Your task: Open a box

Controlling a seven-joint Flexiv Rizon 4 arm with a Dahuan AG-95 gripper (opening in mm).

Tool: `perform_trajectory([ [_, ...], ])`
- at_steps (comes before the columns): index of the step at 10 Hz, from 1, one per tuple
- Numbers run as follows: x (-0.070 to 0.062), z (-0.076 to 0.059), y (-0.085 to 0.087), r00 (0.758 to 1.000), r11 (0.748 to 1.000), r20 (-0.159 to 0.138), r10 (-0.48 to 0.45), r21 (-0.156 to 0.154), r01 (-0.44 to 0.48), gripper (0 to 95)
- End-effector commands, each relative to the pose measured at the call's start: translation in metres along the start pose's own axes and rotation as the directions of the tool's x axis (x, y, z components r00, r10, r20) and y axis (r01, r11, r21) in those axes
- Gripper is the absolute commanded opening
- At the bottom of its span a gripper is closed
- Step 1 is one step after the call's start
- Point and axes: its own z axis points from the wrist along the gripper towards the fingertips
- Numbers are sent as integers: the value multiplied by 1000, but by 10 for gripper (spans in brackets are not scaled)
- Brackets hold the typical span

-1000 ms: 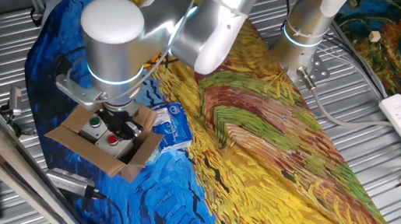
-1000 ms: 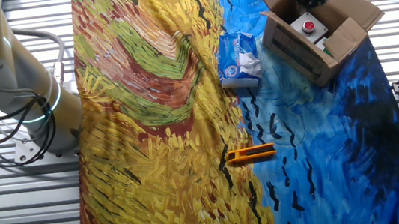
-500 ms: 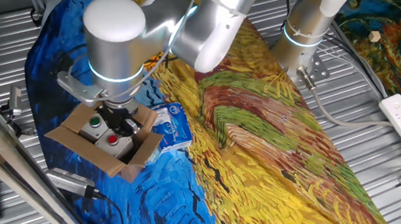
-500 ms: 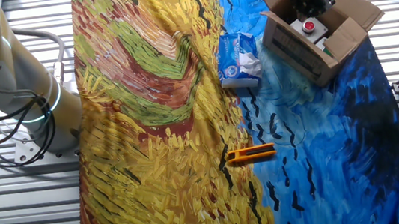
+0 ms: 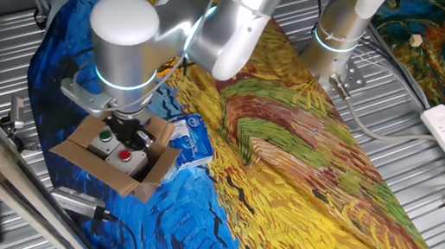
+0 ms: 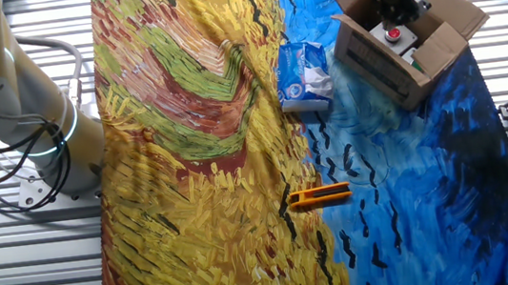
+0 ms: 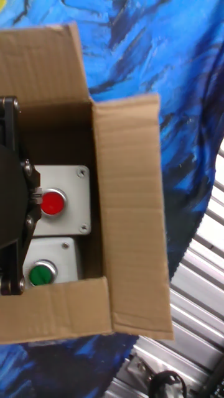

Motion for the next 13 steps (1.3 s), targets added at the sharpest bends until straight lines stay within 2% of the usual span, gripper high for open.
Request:
perform_trajectory([
  [1, -2, 1, -7, 1000, 1000, 1, -6, -4, 6, 0],
  [2, -1, 3, -12, 1000, 1000, 3, -9, -4, 9, 0],
  [6, -1, 3, -12, 1000, 1000, 10, -7, -2, 7, 0],
  [8, -1, 3, -12, 998, 999, 25, 51, 5, -51, 0],
  [11, -1, 3, -12, 992, 992, 16, 125, 5, -125, 0],
  [13, -1, 3, -12, 986, 986, 3, 164, -10, -164, 0],
])
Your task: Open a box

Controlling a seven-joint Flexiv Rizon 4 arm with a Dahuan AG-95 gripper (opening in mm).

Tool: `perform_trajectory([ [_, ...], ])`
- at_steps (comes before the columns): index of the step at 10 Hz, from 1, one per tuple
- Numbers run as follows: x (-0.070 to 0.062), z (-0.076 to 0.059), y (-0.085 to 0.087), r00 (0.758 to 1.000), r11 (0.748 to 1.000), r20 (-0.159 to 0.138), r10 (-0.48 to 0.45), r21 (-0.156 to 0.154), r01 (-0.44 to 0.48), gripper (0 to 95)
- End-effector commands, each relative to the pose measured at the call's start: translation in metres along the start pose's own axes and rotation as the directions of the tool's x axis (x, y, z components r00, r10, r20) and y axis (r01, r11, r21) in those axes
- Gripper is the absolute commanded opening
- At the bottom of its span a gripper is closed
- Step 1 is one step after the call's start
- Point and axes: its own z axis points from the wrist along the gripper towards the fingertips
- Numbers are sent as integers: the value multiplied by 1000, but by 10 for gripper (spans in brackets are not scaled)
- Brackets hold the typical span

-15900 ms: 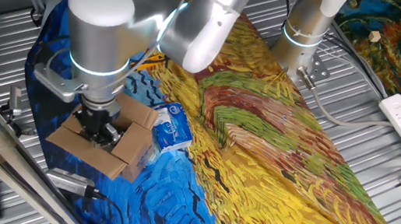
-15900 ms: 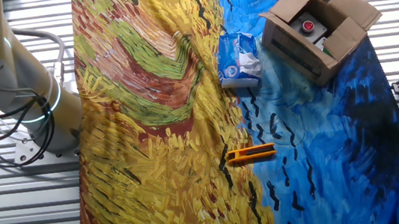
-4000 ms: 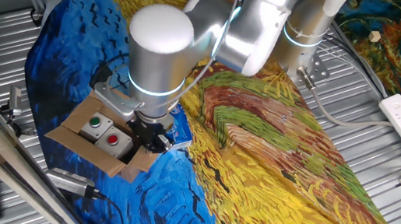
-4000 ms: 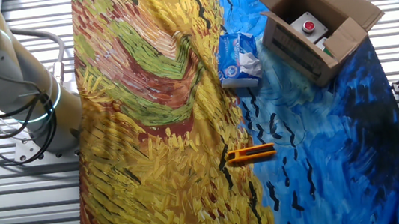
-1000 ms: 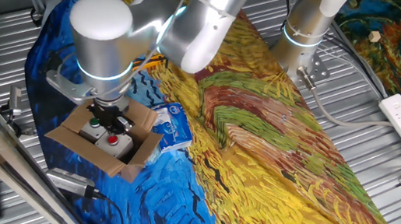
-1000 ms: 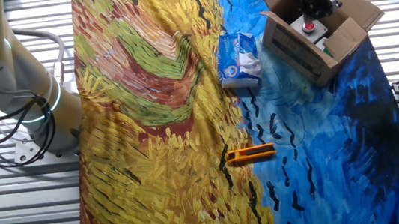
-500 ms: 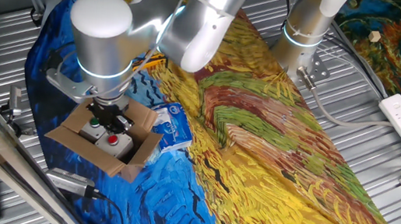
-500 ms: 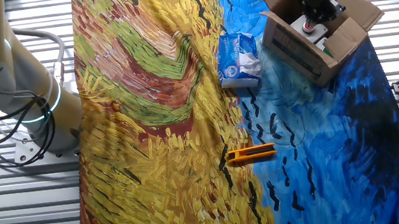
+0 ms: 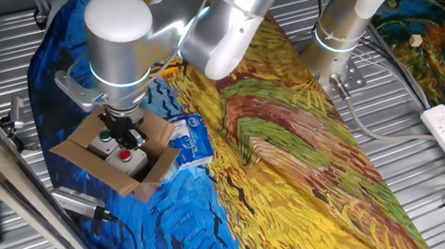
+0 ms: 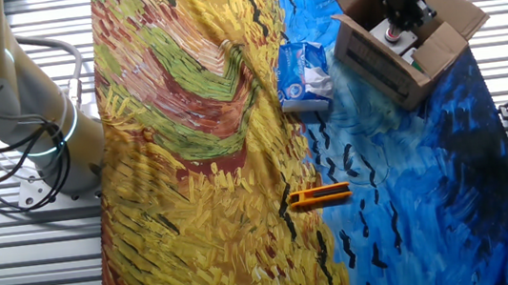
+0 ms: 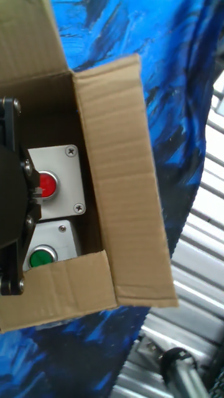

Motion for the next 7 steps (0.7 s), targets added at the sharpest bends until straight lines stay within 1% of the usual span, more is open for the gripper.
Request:
perform_trajectory([
  [1, 0, 0, 0, 999, 999, -10, 42, -1, -42, 0],
  [5, -1, 0, 0, 1000, 1000, -10, 21, -1, -21, 0],
  [7, -1, 0, 0, 1000, 1000, -16, 14, 8, -14, 0],
])
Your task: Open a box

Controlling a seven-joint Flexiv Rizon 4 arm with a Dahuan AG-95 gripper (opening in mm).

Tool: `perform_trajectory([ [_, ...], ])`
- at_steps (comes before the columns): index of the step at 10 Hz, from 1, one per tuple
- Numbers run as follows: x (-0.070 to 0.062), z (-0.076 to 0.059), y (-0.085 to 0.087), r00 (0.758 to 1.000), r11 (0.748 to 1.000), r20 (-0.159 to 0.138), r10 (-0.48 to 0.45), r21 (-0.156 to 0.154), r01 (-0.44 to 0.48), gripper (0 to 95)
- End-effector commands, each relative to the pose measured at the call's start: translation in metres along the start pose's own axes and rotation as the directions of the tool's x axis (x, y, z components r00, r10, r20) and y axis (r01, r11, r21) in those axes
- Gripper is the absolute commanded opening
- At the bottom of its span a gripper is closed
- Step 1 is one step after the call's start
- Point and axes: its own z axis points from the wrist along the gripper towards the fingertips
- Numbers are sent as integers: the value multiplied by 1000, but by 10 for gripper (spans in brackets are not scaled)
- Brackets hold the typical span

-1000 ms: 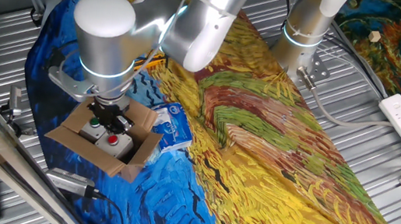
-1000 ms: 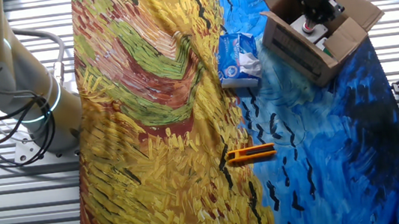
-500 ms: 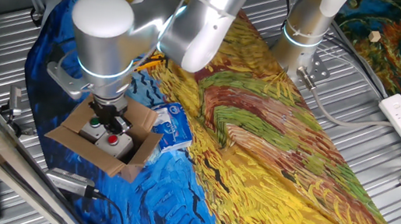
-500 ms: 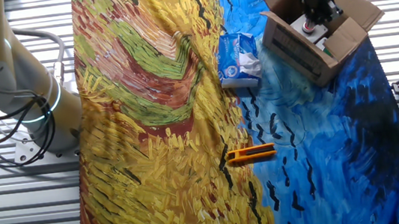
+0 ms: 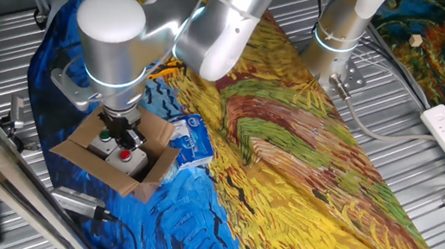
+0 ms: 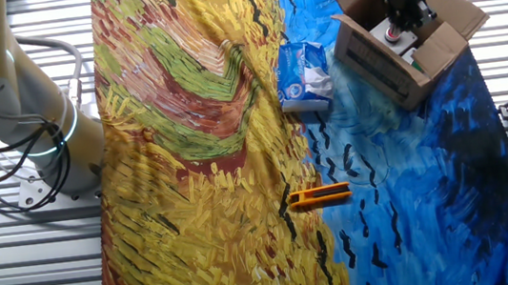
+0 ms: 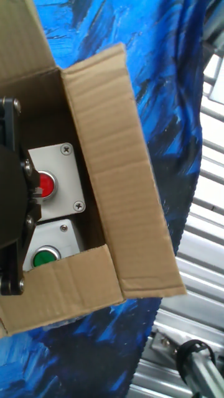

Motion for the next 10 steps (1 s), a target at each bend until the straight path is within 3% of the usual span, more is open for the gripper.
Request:
perform_trajectory([
  [1, -4, 1, -1, 1000, 1000, -8, -3, 12, 3, 0],
  [7, -15, -1, -9, 1000, 1000, -13, -27, 10, 27, 0],
  [10, -17, -2, -22, 999, 999, -12, -46, 8, 46, 0],
])
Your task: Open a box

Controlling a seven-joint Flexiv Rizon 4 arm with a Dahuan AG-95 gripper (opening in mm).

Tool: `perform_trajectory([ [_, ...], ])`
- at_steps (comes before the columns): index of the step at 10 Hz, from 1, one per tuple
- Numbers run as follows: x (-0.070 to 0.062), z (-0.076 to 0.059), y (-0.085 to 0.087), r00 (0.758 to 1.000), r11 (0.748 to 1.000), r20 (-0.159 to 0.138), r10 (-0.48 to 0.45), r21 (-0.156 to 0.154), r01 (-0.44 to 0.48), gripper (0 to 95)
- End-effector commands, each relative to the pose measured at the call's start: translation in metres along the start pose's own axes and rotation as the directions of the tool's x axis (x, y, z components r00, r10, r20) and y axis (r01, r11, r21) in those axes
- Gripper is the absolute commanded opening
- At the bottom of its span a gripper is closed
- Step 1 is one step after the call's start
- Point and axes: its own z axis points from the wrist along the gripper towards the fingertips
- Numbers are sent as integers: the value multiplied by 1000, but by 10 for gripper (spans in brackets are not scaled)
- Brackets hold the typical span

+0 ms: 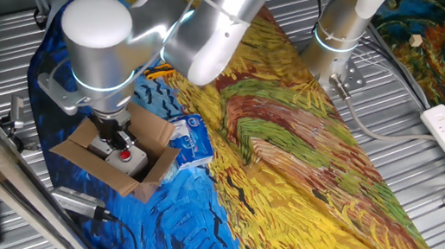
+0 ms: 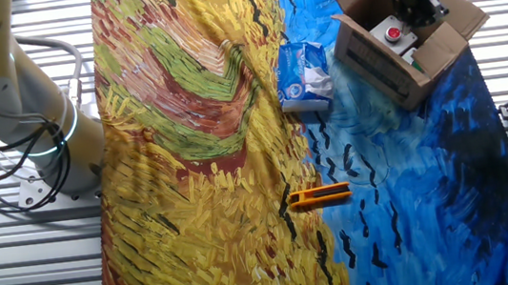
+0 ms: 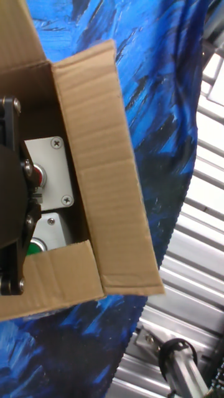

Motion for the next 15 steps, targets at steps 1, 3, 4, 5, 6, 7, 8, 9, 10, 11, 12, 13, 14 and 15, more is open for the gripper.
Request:
perform_trajectory([
  [1, 0, -2, -3, 1000, 1000, -1, -3, -5, 3, 0],
  [3, 0, -4, -10, 1000, 1000, 0, -14, -6, 14, 0],
  [4, -1, -6, -16, 1000, 1000, 0, -24, -8, 24, 0],
  [5, -1, -7, -20, 1000, 1000, 0, -30, -8, 30, 0],
  [6, -1, -8, -22, 999, 999, 0, -35, -9, 35, 0],
  [7, -2, -9, -26, 999, 999, 1, -41, -8, 41, 0],
  [8, -2, -9, -28, 999, 999, 1, -44, -7, 44, 0],
  [9, -3, -9, -31, 999, 999, 0, -49, -7, 49, 0],
  [10, -4, -10, -33, 999, 998, 0, -54, -8, 54, 0],
  [11, -5, -12, -37, 998, 998, 1, -62, -9, 62, 0],
  [12, -6, -14, -40, 998, 998, 1, -67, -12, 67, 0],
  [13, -8, -18, -45, 997, 997, -1, -73, -19, 73, 0],
  [14, -9, -21, -49, 997, 997, -3, -78, -24, 78, 0],
  [15, -9, -24, -52, 997, 996, -3, -80, -29, 80, 0],
])
